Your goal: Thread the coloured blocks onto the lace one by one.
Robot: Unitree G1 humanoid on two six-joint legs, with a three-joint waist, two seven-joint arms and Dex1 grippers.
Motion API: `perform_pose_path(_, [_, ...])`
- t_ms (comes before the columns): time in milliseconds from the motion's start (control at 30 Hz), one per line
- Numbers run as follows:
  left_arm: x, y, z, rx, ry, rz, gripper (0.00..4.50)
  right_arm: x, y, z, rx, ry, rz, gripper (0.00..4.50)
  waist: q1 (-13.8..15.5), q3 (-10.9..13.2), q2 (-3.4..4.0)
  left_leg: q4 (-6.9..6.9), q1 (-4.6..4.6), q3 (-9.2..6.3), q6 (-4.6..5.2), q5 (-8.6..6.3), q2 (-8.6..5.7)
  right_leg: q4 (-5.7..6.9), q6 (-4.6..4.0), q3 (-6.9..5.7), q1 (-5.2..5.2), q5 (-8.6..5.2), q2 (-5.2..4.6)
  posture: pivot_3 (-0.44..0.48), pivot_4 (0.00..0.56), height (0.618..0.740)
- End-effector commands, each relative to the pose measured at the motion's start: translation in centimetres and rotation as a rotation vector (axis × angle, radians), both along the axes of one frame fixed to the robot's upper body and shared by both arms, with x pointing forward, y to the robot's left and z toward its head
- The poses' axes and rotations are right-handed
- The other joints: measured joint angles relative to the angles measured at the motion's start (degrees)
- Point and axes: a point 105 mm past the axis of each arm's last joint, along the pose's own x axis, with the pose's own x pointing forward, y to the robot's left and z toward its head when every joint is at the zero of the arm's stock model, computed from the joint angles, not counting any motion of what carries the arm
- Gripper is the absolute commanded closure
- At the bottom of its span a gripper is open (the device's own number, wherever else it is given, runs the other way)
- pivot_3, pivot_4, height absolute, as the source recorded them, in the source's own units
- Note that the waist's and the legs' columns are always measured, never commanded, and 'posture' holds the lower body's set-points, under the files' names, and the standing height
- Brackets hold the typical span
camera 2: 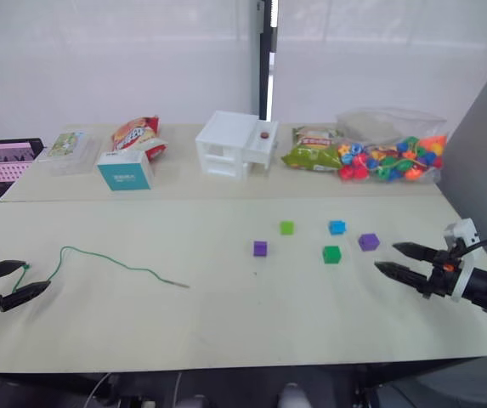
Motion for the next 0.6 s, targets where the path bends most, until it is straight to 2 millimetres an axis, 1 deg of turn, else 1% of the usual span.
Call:
perform_pose_path(33, [0.6, -0.7, 1.5, 0.002, -0.004, -0.048, 0.0, -0.1, 0.1, 1.9, 0.013, -0.047, 0.015, 0.06, 0.02, 0.0, 0.0, 0.0, 0.0, 0.0, 0.0, 0.0, 0.0, 0.0, 0.0, 0.0, 0.0, 0.0, 0.0, 0.0, 0.15, 0.74])
perform_pose_path(167, [2.1, -5.1, 2.3, 0.006, 0.047, -0.232, 0.0, -1.0, 2.2, 2.1, 0.016, -0.017, 0.083, 0.06, 0.7, 0.0, 0.0, 0.08, -0.06, -0.02, 0.0, 0.0, 0.0, 0.02, 0.0, -0.01, 0.01, 0.0, 0.0, 0.0, 0.15, 0.74])
perform_pose_path(267, [2.6, -8.0, 3.6, -0.016, 0.013, -0.367, 0.0, -1.7, 4.2, 2.1, -0.038, -0.017, 0.14, 0.06, 0.79, 0.0, 0.0, 0.11, -0.09, -0.01, 0.0, 0.0, 0.0, 0.01, 0.02, 0.0, 0.0, 0.01, -0.01, 0.0, 0.15, 0.74])
perform_pose_path(333, [2.7, -10.0, 4.3, -0.038, -0.01, -0.462, 0.0, -2.4, 6.0, 2.6, -0.04, -0.019, 0.193, 0.06, 0.85, 0.0, 0.01, 0.1, -0.1, -0.02, 0.0, 0.0, 0.0, 0.03, 0.02, 0.0, -0.03, 0.01, 0.0, 0.0, 0.15, 0.74])
perform_pose_path(467, [2.6, -13.6, 4.3, -0.007, -0.003, -0.651, 0.0, -4.2, 9.5, 3.4, -0.046, -0.007, 0.3, 0.06, 0.81, 0.0, 0.0, 0.1, -0.11, -0.02, 0.0, 0.0, 0.0, 0.02, 0.02, 0.0, -0.04, 0.01, 0.01, 0.0, 0.15, 0.74])
perform_pose_path(600, [2.8, -16.2, 3.6, 0.09, 0.026, -0.84, 0.0, -6.0, 12.4, 3.9, -0.046, -0.003, 0.397, 0.06, 1.22, 0.01, 0.0, 0.13, -0.13, -0.03, 0.0, 0.0, 0.0, -0.03, 0.02, -0.01, 0.0, 0.01, 0.02, 0.0, 0.15, 0.74])
